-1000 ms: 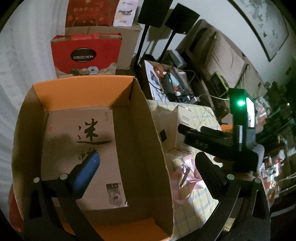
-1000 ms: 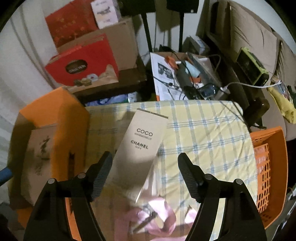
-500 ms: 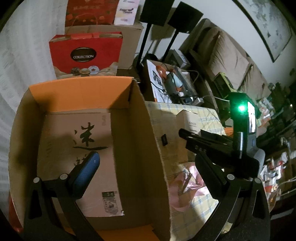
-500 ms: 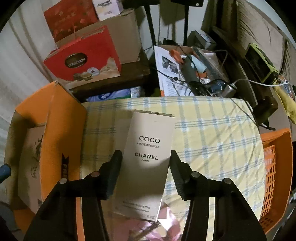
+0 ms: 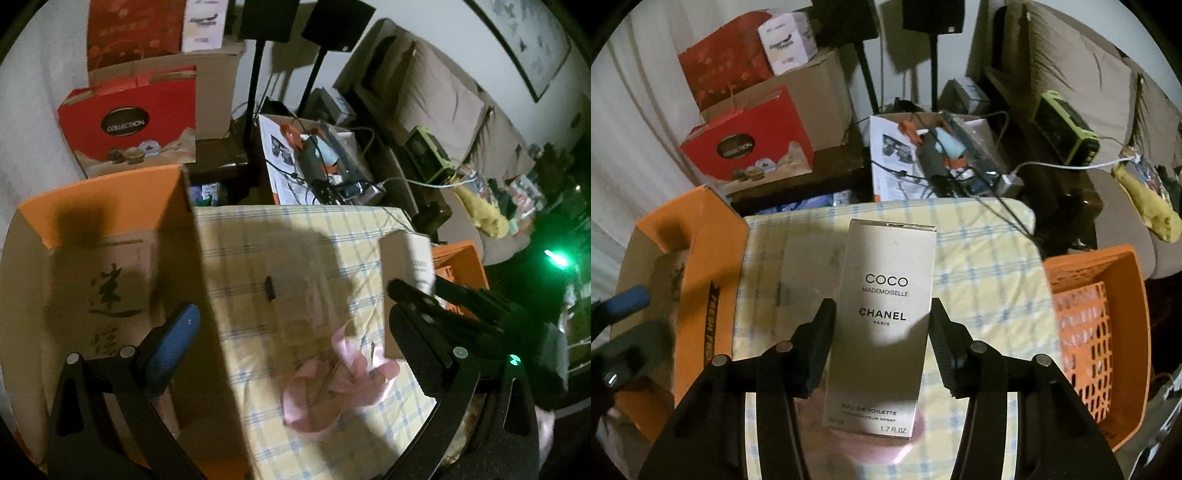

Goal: Organize objects
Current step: 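Grasp the perfume box with the right gripper while the left gripper grasps the clear plastic organizer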

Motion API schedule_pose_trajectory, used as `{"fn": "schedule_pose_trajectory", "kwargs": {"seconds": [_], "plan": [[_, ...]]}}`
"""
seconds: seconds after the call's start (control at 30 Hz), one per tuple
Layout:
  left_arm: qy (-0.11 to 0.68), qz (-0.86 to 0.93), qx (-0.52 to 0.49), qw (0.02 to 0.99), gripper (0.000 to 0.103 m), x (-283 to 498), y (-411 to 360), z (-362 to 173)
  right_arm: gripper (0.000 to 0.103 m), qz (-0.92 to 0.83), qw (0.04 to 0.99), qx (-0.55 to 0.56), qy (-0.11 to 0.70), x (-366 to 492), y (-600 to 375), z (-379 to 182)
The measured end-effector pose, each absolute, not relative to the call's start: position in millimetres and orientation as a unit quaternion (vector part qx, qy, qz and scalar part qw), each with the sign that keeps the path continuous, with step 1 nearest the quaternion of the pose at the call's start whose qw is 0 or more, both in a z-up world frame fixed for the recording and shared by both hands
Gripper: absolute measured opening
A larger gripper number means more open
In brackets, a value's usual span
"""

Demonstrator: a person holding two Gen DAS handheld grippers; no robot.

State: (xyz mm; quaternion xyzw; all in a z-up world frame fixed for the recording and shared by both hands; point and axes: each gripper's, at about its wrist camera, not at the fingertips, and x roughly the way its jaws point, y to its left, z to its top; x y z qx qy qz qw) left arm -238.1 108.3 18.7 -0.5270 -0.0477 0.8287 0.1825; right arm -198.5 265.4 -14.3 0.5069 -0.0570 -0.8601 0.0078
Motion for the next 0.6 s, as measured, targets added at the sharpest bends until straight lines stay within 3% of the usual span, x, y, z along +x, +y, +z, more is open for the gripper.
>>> {"fn": "schedule_pose_trajectory", "kwargs": {"seconds": [0.6], "plan": [[0.017,0.812,-0.568,0.132,0.093,-271.0,190.1,-51.1,0.05,-0.87,-0.021,0.487,-0.08,-143.3,337.0,0.0]]}}
